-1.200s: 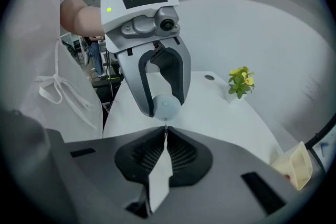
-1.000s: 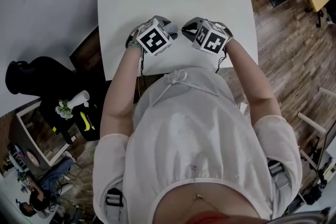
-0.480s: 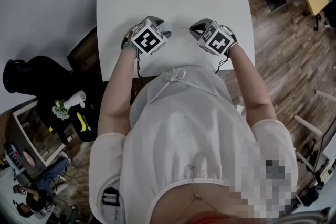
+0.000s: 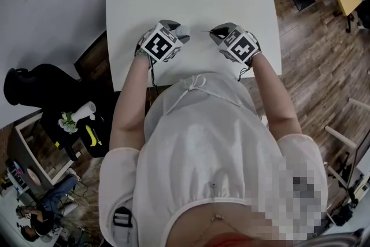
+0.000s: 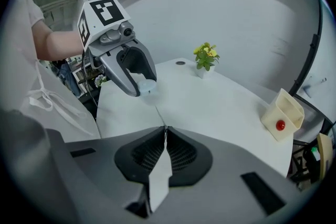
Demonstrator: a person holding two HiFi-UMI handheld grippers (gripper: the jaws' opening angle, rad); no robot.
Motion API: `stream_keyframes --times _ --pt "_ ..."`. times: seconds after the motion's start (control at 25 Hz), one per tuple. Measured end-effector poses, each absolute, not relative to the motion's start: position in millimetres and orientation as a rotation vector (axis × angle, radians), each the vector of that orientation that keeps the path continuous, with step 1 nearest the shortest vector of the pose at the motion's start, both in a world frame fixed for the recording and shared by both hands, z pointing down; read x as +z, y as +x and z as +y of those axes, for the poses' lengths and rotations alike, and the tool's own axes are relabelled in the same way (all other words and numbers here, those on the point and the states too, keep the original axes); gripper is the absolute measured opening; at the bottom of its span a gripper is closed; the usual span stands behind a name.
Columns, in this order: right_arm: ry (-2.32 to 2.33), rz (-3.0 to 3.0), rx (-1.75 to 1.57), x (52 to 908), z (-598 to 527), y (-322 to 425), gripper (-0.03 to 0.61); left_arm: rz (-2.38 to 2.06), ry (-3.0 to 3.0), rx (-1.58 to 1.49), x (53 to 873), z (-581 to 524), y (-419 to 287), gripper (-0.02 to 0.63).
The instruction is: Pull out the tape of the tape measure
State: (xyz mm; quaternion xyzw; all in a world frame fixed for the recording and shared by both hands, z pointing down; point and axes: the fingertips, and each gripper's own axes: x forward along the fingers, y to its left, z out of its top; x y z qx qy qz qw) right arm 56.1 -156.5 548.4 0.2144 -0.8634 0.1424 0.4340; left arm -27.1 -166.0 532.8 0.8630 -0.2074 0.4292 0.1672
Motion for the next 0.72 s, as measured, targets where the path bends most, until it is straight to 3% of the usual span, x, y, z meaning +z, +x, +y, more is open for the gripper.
stream_keyframes --times 0.72 --pt "0.786 -1.99 0.434 559.8 -181.4 102.7 0.018 -0.738 2.46 1.296 532.3 -186.9 -69.8 0.227"
